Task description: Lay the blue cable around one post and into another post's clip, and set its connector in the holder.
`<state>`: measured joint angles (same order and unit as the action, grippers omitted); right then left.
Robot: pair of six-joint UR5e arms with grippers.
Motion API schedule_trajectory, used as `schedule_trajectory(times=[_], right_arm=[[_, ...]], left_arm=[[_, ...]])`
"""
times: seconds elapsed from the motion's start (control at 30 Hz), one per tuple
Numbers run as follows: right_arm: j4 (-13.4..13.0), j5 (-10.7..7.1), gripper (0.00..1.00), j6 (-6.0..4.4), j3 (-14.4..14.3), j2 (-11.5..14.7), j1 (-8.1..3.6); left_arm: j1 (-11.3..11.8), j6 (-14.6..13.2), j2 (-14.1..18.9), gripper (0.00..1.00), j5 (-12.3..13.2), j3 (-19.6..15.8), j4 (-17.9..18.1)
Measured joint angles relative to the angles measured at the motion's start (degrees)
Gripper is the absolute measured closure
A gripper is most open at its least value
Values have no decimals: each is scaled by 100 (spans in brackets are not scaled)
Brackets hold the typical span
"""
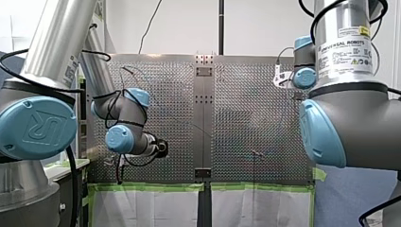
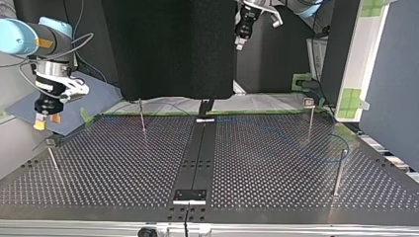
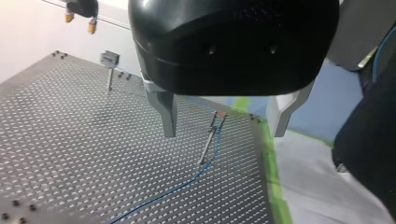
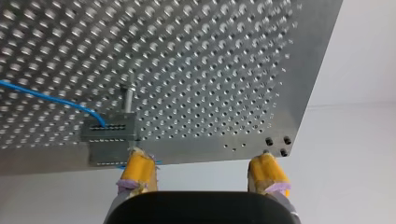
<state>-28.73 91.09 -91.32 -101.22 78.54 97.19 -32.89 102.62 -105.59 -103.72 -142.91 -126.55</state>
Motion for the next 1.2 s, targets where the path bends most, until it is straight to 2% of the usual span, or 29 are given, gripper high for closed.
schedule_trajectory(times=[0.13, 0.3, 0.57, 0.73, 0.87, 1.0, 1.2], right_arm=[[113, 198, 1, 103, -199, 1, 198], [217, 474, 1, 133, -477, -229, 476], [68, 881, 1, 71, -883, -580, 882], [-70, 1074, 1, -5, -1076, -623, 1075], [-104, 1218, 1, -1, -1239, -631, 1242], [-101, 1154, 1, 10, -1314, -636, 1418], [-73, 871, 1, 12, -1325, -642, 1726]], left_arm=[[0, 170, 0, 5, -158, 34, 175], [0, 423, 0, 5, -293, 146, 230], [0, 515, 1, 5, -396, 256, 228], [1, 510, 1, 5, -436, 280, 226], [1, 508, 3, 5, -598, 347, 221], [1, 500, 3, 2, -784, 479, 223], [-17, 462, 5, 2, -835, 737, 231]])
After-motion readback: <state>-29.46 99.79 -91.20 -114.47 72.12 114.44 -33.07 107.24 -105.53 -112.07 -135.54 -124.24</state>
